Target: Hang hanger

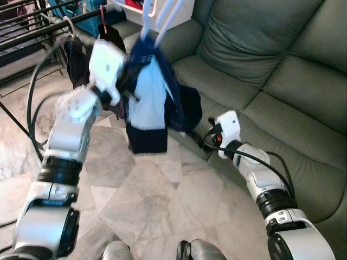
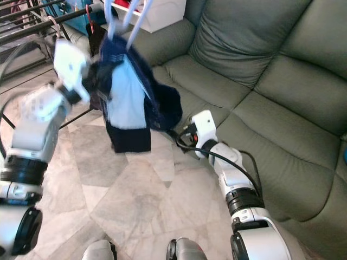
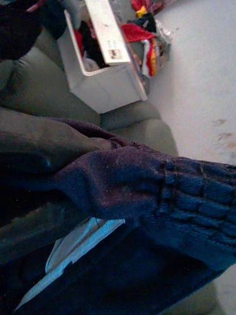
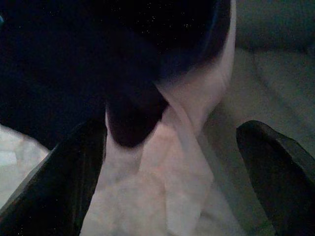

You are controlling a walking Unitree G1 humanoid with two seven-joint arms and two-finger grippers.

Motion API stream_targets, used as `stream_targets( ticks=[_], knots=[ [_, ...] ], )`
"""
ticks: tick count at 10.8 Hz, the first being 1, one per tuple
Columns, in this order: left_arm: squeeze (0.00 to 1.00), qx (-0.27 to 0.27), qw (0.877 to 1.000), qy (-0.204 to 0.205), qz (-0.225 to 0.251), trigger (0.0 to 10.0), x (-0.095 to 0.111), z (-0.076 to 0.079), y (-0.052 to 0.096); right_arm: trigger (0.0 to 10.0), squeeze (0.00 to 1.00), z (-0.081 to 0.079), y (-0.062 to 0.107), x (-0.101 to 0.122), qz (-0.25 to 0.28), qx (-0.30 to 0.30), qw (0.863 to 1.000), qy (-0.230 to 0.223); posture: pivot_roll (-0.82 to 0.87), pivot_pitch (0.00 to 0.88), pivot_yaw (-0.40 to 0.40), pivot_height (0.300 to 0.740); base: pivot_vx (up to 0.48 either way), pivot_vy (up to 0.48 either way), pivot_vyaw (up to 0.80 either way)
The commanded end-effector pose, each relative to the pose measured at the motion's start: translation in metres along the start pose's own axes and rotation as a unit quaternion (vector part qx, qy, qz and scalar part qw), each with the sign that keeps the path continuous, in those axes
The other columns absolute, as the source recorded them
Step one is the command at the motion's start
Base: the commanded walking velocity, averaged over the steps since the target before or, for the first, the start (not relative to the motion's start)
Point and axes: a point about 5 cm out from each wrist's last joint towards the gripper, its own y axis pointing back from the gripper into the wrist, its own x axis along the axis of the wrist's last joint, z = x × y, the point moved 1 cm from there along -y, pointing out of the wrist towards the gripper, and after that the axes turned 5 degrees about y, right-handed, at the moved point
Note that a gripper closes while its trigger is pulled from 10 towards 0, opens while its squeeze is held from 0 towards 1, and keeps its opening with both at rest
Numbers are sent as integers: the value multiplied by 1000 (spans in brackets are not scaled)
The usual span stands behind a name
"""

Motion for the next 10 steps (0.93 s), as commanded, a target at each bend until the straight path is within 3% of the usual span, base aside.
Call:
stream_targets(
  ticks=[1, 2, 3, 4, 5, 6, 7, 9, 10],
  knots=[
    [0, 7, 999, -1, 50, 0, 28, -5, -5, 10000, 0, 6, 4, -12, -32, -16, 999, -8, 3, 92, -61, 740, 0, 0, 0],
    [0, 7, 999, 1, 53, 0, 31, -6, -5, 9216, 0, 12, 5, -16, -44, -37, 998, -18, 6, 92, -62, 740, 0, 0, 0],
    [0, 9, 998, 6, 56, 0, 34, -8, -4, 0, 0, 25, 10, -21, -60, -81, 994, -30, 6, 92, -62, 740, 0, 0, 0],
    [0, 7, 998, 8, 57, 0, 35, -8, -3, 1529, 0, 31, 11, -20, -58, -97, 993, -32, 7, 93, -61, 740, 0, 0, 0],
    [0, 3, 999, 8, 46, 0, 31, -7, 0, 10000, 0, 36, 10, 5, 24, -98, 993, -54, 7, 93, -62, 740, 0, 0, 0],
    [0, 3, 999, 5, 37, 0, 26, -7, 1, 10000, 0, 31, 9, 28, 99, -67, 991, -65, 7, 93, -62, 740, 0, 0, 0],
    [0, 5, 1000, 7, 24, 0, 19, -6, 3, 10000, 1000, 21, 15, 54, 178, -20, 983, -37, 6, 94, -64, 740, 0, 0, 0],
    [0, 14, 1000, 15, 4, 0, 6, -8, 8, 10000, 1000, 6, 25, 87, 244, 27, 969, 21, 1, 93, -62, 740, 0, 0, 0],
    [0, 11, 1000, 13, -1, 0, 4, -7, 9, 10000, 1000, 10, 30, 97, 260, 19, 965, 28, -2, 92, -60, 740, 0, 0, 0]
  ],
)
